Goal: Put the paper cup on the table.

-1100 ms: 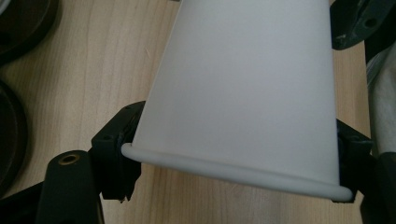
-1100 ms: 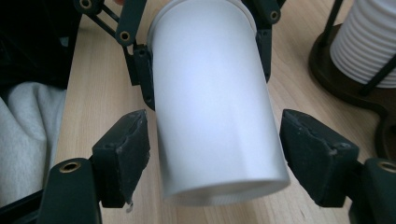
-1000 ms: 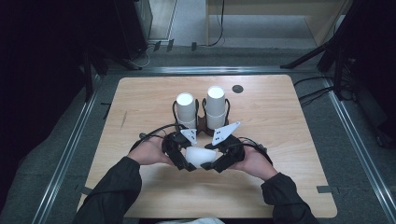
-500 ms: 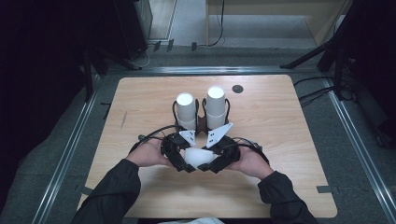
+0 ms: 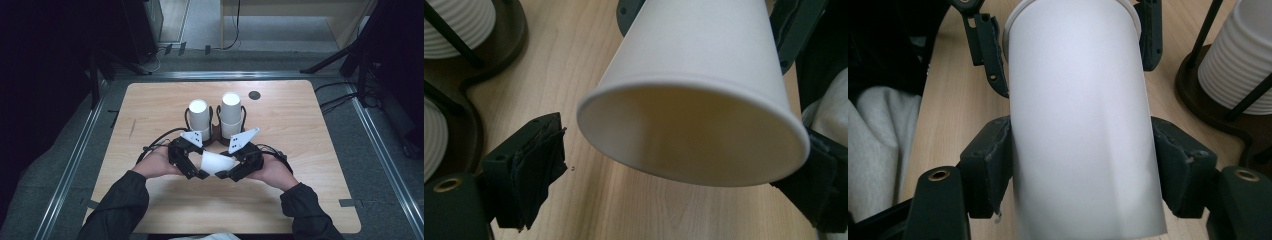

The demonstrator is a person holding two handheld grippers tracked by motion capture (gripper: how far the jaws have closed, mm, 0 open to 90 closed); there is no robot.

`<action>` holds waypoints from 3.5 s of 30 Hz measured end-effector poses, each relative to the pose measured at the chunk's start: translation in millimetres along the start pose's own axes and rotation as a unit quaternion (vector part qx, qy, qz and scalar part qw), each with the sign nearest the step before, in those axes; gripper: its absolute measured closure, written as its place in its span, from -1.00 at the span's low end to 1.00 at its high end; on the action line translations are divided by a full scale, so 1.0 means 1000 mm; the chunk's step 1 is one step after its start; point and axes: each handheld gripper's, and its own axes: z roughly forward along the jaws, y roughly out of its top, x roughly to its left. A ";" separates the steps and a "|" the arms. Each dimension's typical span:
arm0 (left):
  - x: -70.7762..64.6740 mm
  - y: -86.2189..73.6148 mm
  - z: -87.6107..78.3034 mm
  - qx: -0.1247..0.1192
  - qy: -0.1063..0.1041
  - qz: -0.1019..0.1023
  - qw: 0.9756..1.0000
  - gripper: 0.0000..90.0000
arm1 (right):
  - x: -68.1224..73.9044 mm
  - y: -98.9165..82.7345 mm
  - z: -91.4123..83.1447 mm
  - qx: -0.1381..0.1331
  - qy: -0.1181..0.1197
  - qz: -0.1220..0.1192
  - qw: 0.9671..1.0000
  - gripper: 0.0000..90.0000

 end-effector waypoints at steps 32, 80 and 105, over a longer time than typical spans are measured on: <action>-0.009 -0.003 -0.020 -0.141 -0.035 -0.027 0.989 -0.67 | -0.001 0.002 -0.026 -0.096 0.032 0.027 0.995 -0.30; 0.002 0.017 -0.016 -0.002 0.007 0.010 1.000 -0.48 | -0.003 -0.018 -0.008 -0.015 -0.019 0.064 0.998 -0.49; -0.006 0.015 0.010 0.091 0.026 0.027 0.995 -0.49 | 0.000 -0.017 0.031 0.039 -0.008 0.046 0.998 -0.30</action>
